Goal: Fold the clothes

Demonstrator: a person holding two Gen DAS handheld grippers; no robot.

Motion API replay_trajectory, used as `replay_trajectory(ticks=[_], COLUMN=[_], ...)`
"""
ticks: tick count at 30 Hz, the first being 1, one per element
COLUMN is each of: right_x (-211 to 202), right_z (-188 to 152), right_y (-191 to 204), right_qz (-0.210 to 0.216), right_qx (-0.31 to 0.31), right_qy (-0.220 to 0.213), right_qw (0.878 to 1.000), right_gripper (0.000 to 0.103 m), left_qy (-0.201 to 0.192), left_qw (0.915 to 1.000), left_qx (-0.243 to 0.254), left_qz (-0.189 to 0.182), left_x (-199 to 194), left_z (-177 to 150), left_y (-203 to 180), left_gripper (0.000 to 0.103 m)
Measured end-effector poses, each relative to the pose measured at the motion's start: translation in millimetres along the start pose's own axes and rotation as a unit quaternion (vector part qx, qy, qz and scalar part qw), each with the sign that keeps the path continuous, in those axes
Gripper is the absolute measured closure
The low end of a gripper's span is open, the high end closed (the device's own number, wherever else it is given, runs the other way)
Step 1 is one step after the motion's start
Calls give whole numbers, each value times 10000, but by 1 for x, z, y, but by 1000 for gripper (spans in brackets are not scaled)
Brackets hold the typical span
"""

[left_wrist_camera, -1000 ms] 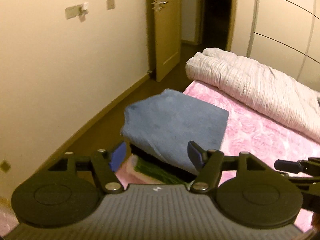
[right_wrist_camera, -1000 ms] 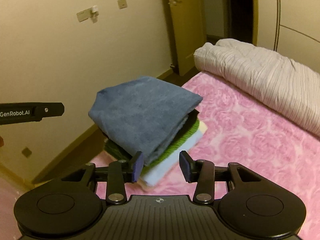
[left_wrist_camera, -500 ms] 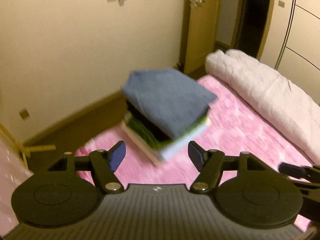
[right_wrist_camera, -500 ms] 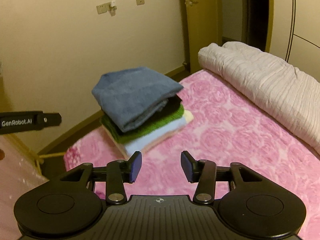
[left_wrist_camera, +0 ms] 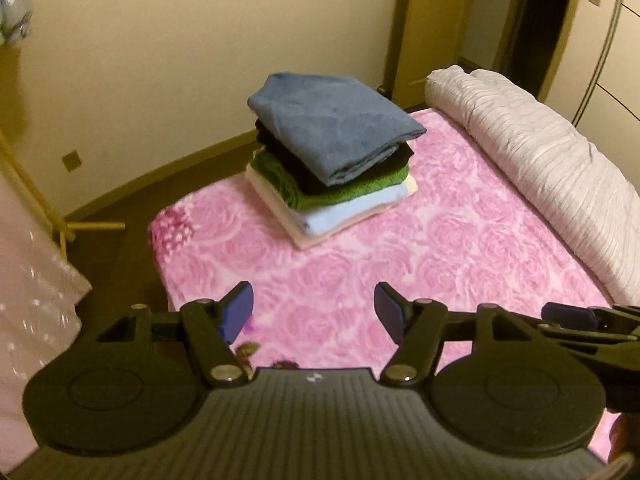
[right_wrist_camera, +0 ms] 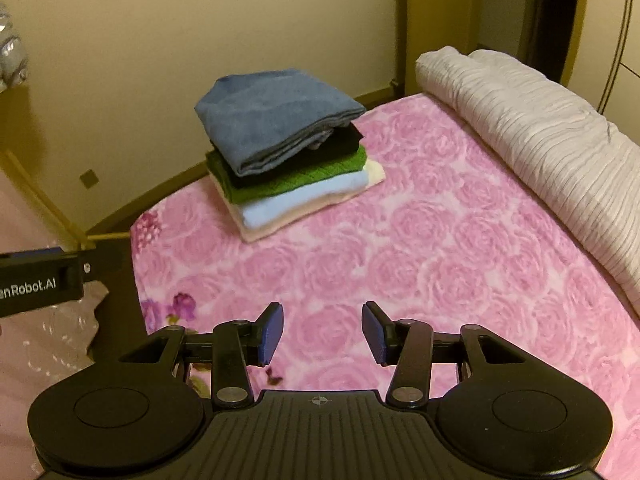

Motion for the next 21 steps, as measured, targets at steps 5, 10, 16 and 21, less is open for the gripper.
replay_trajectory(ticks=[5, 10, 16, 21], right_x=[1, 7, 18, 28], right_z=[7, 14, 21, 31], right_y=[-7, -14, -21, -30], right_qz=[40, 175, 213, 238], right_qx=[-317, -409, -508, -455], right_qy=[-4, 89, 181, 239], right_qw=[9995, 9990, 9983, 9984], right_gripper=[56, 56, 56, 56], left_qy=[-15, 18, 57, 127], left_qw=[9998, 9992, 9987, 9983], left_qx=[-153, -328, -437, -491], left_qz=[108, 217, 267, 302], left_x=[-1, 2, 12, 23], left_z=[-5, -4, -2, 3], left_y=[-12, -18, -24, -26], left_gripper=[40, 40, 40, 40])
Point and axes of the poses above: each gripper's, at about its wrist camera, not at the fingertips, and x roughly the way its jaws point, y to its left, z to its top, the point moved 1 cm from there along x, roughly the way its jaws point, and after that the axes turned 6 degrees about -z, right-handed, at the moved point
